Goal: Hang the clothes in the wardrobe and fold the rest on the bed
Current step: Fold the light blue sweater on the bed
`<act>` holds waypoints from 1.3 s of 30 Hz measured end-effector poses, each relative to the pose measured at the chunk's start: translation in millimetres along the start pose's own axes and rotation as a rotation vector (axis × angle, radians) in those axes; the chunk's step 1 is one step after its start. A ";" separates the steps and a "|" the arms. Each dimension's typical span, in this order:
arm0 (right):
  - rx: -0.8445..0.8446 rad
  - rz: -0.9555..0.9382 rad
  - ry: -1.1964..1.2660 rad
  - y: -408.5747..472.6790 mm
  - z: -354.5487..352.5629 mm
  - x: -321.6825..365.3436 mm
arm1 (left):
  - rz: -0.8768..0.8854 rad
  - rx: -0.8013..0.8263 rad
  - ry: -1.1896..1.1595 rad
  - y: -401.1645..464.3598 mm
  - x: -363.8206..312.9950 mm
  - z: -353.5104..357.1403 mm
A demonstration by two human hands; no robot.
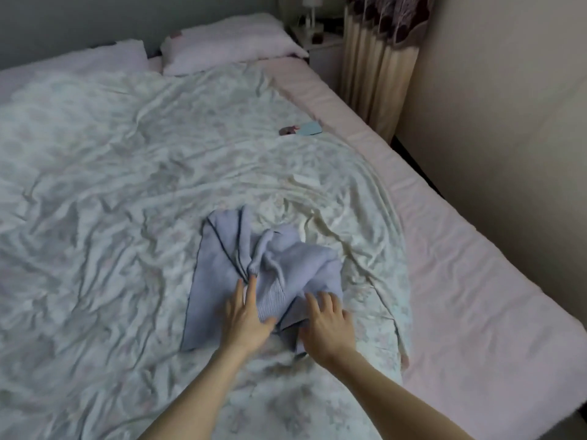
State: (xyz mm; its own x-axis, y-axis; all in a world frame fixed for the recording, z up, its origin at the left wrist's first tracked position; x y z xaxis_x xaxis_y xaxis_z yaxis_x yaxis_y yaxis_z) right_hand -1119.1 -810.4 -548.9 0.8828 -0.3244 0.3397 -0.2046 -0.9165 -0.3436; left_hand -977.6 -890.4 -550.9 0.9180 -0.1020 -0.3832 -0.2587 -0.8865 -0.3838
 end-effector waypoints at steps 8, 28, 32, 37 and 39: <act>-0.166 0.060 0.200 21.9 -20.1 -20.2 | 0.021 -0.070 -0.218 30.9 5.9 -10.2; -0.522 -0.225 0.686 -149.4 -247.9 199.1 | -0.133 -0.420 -0.998 -189.8 132.5 -332.1; -0.270 -0.339 0.738 -181.6 -245.2 243.6 | -0.201 -0.290 -0.904 -232.5 184.1 -360.8; -0.175 -0.078 0.507 -158.0 -214.3 237.6 | -0.304 -0.302 -0.707 -243.3 248.7 -362.1; -0.236 0.052 0.383 -141.4 -196.5 225.1 | -0.338 -0.345 -0.543 -234.0 259.4 -348.1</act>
State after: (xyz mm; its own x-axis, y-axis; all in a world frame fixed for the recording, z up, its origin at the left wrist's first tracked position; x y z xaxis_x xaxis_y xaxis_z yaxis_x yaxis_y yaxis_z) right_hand -974.5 -799.8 -251.8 0.6581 -0.3940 0.6416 -0.3745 -0.9106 -0.1750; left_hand -574.3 -866.6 -268.1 0.6293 0.3616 -0.6878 0.2048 -0.9310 -0.3021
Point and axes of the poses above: each hand's wrist, its own y-axis towards the middle knuckle, its own z-axis out of the palm, x = y × z, the point moved 10 cm from there along y, towards the middle knuckle, and after that the axes turned 3 degrees about -z, right-handed, at the moved point
